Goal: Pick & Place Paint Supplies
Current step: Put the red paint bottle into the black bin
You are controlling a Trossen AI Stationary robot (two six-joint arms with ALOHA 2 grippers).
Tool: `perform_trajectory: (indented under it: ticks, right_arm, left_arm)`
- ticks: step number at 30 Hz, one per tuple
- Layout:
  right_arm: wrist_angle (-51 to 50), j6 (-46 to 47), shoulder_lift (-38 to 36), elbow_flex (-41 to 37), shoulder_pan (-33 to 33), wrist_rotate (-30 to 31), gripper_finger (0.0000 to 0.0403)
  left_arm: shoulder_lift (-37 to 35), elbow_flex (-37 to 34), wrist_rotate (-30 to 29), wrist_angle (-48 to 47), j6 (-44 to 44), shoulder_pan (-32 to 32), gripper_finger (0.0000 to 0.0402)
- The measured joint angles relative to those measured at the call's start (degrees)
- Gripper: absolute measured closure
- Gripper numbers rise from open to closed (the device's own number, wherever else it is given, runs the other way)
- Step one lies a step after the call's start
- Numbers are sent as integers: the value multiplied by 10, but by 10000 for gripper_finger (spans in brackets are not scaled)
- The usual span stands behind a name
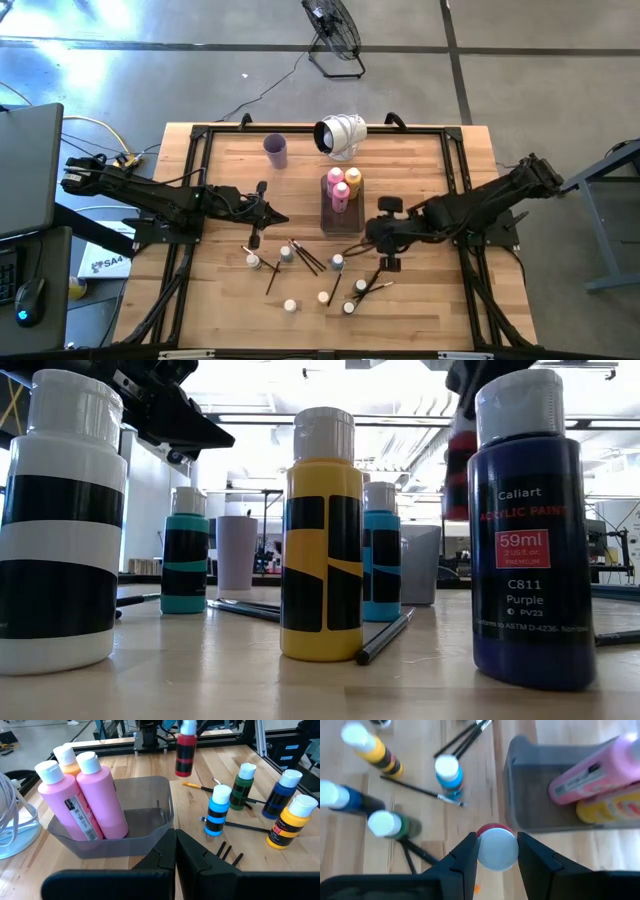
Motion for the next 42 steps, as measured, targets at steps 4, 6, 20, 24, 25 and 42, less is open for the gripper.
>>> perform_trajectory:
  ticks: [4,6,20,24,25,42]
  right_arm:
    - [0,-37,0,23,-27,0,294]
    - [-1,-52,0,33,-40,0,294]
    - [20,-118,8,47,-131,-46,292]
    - [31,-126,27,47,-146,-69,293]
    - [32,-126,35,47,-149,-71,292]
    - [84,-179,121,39,-188,-101,294]
  left_arm:
    - [0,0,0,-2,0,0,402]
    - [0,0,0,-4,0,0,402]
    - [0,0,0,-4,0,0,402]
    - [0,0,0,-4,0,0,402]
    - [0,0,0,-4,0,0,402]
    - [0,0,0,-7,0,0,402]
